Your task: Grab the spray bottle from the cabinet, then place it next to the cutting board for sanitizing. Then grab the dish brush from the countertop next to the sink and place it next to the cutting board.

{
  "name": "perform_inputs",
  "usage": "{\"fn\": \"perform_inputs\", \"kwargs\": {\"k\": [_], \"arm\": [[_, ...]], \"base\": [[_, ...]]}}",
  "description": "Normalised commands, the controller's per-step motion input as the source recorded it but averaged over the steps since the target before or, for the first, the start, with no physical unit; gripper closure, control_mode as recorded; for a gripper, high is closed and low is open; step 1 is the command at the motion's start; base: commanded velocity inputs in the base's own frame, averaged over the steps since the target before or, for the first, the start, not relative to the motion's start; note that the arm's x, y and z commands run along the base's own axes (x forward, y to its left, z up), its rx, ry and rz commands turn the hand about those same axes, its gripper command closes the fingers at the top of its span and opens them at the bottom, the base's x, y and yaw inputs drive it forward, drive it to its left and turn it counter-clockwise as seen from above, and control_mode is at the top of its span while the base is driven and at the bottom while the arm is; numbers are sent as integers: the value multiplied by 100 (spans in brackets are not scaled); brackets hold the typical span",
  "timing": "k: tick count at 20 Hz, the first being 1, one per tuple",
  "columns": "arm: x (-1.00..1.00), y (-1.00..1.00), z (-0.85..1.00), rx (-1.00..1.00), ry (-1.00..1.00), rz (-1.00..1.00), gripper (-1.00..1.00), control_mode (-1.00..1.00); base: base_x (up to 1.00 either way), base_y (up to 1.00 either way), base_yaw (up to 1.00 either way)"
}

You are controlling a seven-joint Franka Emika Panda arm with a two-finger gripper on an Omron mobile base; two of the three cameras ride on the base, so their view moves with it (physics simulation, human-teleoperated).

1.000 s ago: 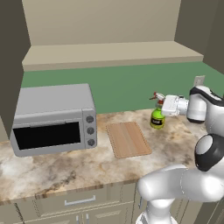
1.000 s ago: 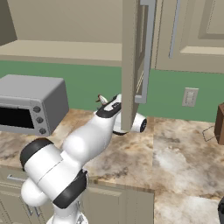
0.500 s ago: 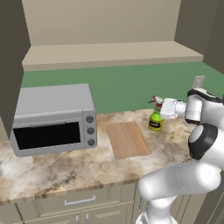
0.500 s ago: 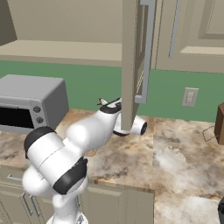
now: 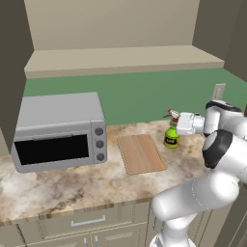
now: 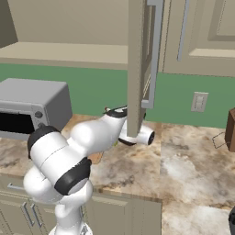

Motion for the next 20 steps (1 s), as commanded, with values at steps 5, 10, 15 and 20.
{"fn": "perform_inputs", "kwargs": {"k": [5, 10, 15, 20], "arm": [[0, 0, -22, 0, 4, 0, 100, -100], [2, -3, -20, 0, 0, 0, 100, -100], [0, 0, -19, 0, 0, 0, 100, -100], [0, 0, -20, 0, 0, 0, 100, -100]], "base": [[0, 0, 0], [0, 0, 0], [0, 0, 0], [0, 0, 0]]}}
